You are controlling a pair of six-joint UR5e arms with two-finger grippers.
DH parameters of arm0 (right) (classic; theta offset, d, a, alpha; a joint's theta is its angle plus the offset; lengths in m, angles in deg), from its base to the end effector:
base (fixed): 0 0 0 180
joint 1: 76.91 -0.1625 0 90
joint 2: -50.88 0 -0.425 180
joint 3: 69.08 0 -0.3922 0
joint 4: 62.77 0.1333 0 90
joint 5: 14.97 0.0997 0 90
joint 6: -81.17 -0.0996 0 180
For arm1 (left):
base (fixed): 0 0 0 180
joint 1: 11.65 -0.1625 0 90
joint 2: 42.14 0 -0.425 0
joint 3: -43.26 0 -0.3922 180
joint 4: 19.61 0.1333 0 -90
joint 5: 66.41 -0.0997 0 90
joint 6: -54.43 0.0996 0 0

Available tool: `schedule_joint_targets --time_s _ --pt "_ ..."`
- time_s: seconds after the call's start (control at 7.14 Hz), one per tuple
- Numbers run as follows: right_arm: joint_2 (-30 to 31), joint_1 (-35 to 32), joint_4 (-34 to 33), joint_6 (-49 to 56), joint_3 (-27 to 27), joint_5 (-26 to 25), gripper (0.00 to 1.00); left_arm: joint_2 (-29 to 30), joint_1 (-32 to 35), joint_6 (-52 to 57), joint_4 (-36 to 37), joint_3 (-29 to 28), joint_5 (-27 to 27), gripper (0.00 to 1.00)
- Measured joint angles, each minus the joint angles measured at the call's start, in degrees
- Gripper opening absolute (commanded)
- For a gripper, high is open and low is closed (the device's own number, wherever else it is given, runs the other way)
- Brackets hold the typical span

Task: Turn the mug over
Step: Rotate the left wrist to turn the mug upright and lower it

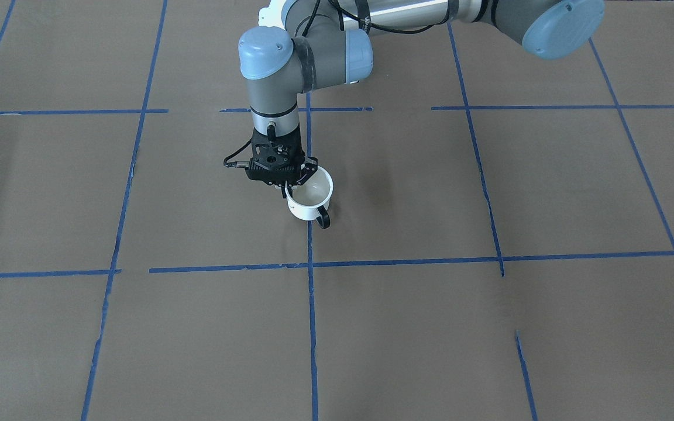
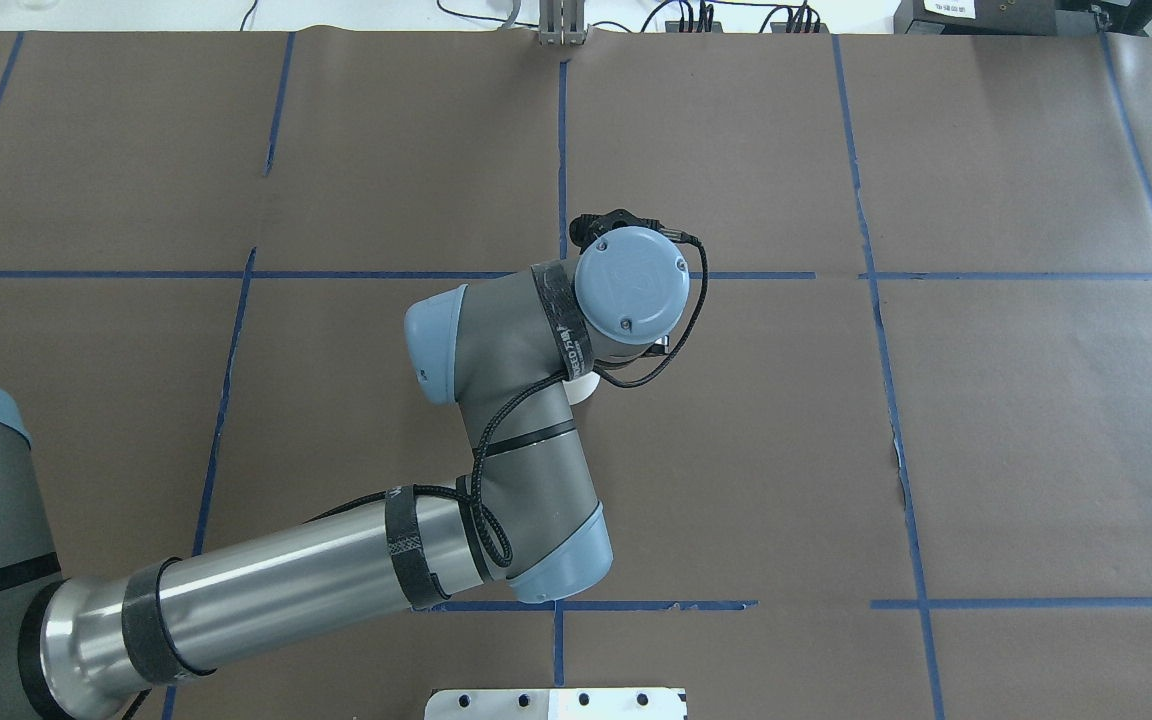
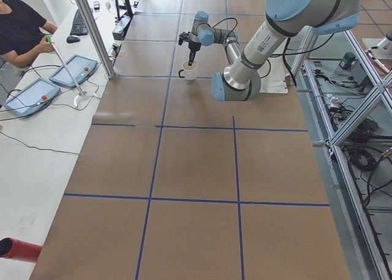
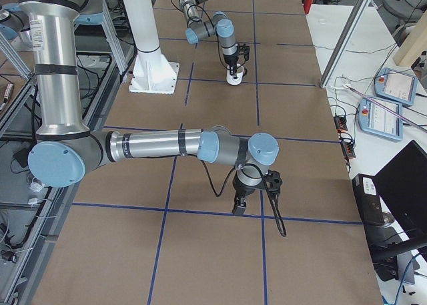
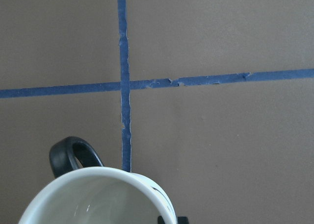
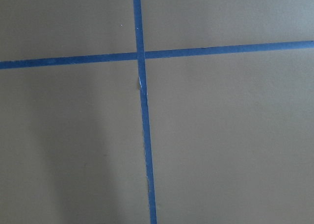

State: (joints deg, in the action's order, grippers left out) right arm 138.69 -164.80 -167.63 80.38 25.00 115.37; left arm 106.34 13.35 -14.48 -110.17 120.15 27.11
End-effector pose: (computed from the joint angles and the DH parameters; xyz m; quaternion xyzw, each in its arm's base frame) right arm 0.0506 -0.4955 0.6343 -0.0790 -0.3419 0.0150 0.9363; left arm 0.6519 -0.4443 0.1031 0.1266 0.3699 -0.0194 0.9202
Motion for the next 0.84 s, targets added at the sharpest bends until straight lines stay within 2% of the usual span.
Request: schedule_joint_targets --time_s 0.14,0.28,0.42,0.84 --pt "0.0 0.0 0.0 0.0 0.0 0.0 1.00 -0.1 0.0 0.0 0.0 0.1 0.0 0.25" --pt "0.0 0.0 0.0 0.0 0.0 0.0 1.00 -0.1 0.0 0.1 0.0 0.1 0.0 0.36" --pt "0.0 0.0 0.0 0.0 0.0 0.0 1.00 -0.1 0.0 0.1 0.0 0.2 0.0 0.99" --pt "0.0 0.0 0.0 0.0 0.0 0.0 1.00 -0.1 0.0 0.0 0.0 0.4 0.0 1.00"
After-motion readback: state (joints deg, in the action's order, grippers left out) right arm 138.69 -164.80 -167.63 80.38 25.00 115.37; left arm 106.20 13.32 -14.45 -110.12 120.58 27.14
